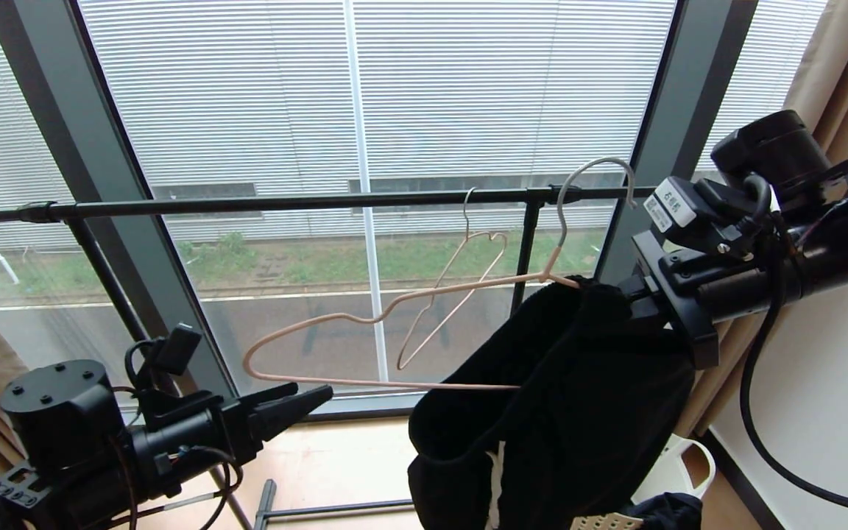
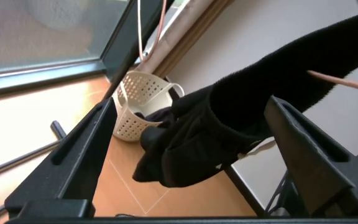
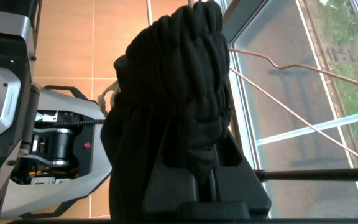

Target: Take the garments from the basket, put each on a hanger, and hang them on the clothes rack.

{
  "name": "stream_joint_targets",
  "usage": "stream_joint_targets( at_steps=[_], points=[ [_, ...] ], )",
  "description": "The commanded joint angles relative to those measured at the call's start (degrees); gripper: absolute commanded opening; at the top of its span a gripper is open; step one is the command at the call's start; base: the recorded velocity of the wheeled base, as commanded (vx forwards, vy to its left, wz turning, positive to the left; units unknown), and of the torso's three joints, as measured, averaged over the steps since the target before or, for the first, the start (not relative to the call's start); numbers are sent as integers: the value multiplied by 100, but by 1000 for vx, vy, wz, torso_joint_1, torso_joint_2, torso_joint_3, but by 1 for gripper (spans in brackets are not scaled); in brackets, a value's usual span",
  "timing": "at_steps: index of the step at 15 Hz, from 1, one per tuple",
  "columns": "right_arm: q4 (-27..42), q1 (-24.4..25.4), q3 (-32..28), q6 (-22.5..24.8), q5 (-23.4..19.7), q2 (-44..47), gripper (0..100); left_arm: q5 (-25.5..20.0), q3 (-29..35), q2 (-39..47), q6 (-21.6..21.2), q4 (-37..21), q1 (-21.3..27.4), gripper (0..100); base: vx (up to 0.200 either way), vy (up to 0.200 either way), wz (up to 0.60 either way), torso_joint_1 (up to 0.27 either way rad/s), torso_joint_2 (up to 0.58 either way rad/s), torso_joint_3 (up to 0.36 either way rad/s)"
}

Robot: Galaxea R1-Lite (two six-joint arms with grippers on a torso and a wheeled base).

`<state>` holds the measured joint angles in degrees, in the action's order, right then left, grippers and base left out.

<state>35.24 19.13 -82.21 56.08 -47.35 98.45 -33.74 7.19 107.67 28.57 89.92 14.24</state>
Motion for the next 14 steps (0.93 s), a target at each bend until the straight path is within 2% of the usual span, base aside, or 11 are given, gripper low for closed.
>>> stream_joint_targets(
  at_steps=[1, 6, 10, 14],
  points=[
    [-44, 188, -32, -9, -2, 25, 0, 588, 151, 457, -1, 8, 703, 100, 0, 0, 0, 0, 0, 0],
    [-88, 469, -49, -106, -2, 25, 0, 755, 54, 457, -19, 8, 1090, 100, 0, 0, 0, 0, 0, 0],
    [-88, 627, -49, -141, -11, -19, 0, 1195, 37, 677, -186, 8, 1397, 100, 0, 0, 0, 0, 0, 0],
    [-88, 724, -67, -150, -29, -28, 0, 1221, 19, 694, -203, 8, 1529, 100, 0, 0, 0, 0, 0, 0]
  ],
)
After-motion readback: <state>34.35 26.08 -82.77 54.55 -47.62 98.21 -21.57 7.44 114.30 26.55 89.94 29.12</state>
